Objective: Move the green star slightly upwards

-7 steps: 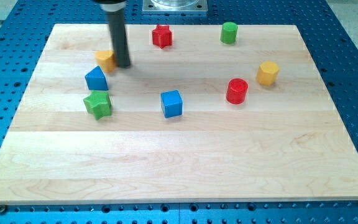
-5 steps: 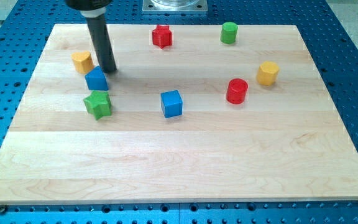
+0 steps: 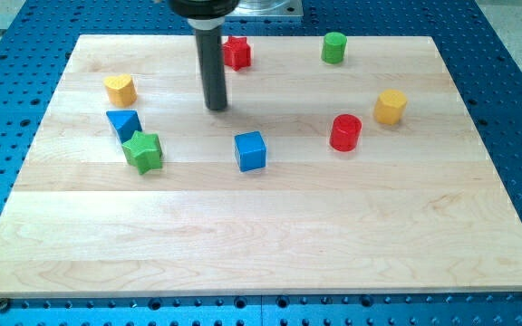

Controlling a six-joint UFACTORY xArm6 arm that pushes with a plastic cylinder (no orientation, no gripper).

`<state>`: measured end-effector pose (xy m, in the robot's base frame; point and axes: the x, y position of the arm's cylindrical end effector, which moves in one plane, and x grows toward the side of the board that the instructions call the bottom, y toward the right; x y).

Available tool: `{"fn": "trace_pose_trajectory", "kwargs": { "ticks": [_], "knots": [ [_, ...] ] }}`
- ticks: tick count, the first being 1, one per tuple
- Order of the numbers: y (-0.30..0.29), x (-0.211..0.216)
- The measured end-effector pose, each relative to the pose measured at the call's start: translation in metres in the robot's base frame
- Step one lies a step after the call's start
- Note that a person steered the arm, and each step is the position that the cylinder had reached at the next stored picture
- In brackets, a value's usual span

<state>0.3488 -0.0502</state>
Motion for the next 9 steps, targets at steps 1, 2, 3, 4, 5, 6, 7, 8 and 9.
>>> {"fn": "trace_pose_trajectory", "kwargs": {
  "ticks": [1, 2, 3, 4, 5, 6, 7, 8, 9],
  "knots": [
    [0.010, -0.008],
    [-0.019, -0.009],
    [-0.068, 0.002],
    [-0.058, 0.021],
    [-0.016, 0.060],
    [-0.030, 0.120],
    [-0.069, 0.165],
    [-0.170, 0.159],
    [-0.164, 0.139]
  ]
}}
